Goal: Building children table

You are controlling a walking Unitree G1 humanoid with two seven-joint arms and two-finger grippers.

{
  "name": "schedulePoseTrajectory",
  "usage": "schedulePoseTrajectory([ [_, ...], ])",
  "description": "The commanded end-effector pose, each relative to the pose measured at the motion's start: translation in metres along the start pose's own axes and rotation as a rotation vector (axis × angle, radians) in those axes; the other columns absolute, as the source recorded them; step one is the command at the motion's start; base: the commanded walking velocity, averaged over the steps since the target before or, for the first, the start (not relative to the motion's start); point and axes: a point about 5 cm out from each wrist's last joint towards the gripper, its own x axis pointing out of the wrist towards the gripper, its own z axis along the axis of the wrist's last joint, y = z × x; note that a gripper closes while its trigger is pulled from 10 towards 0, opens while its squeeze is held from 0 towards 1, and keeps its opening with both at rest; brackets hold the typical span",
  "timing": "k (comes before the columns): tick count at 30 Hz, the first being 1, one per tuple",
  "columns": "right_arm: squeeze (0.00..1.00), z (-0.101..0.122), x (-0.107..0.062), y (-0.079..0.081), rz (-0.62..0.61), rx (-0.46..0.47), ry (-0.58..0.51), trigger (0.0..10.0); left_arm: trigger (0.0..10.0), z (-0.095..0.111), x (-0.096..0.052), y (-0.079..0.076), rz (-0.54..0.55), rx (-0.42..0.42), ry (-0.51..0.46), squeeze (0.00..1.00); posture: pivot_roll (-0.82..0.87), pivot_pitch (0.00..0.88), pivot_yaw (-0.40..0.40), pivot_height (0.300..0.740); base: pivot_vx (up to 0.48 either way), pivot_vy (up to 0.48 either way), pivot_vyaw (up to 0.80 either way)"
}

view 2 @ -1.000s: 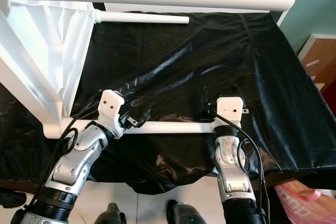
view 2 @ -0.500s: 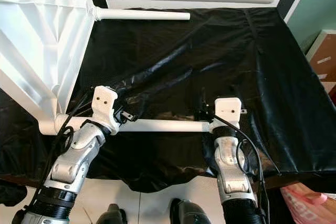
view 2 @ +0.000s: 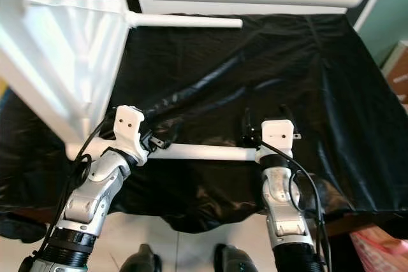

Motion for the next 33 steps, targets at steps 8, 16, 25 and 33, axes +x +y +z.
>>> schedulePoseTrajectory([
  [8,0.0,-0.0019,-0.0037,0.0051,0.016,0.007,0.007,10.0,10.0,-0.0039,-0.0055,-0.0012,-0.02,0.016,0.032,0.0,0.05,0.145,-0.029,0.74,0.0,0.05,0.0],
  [16,0.0,-0.0029,-0.0072,0.0034,0.001,-0.001,0.013,10.0,10.0,-0.0043,-0.0078,-0.0053,-0.06,0.048,0.047,0.0,0.05,0.16,-0.024,0.74,0.0,0.0,0.0],
  [25,0.0,-0.004,-0.0097,0.0055,-0.002,0.002,0.02,10.0,10.0,-0.0044,-0.0117,-0.0055,-0.07,0.06,0.058,0.0,0.06,0.17,-0.017,0.74,0.0,0.0,0.0],
  [33,0.0,-0.0043,-0.01,0.0061,-0.007,0.004,0.022,10.0,10.0,-0.0046,-0.0131,-0.0079,-0.083,0.065,0.064,0.0,0.06,0.172,-0.014,0.74,0.0,-0.369,0.0],
])
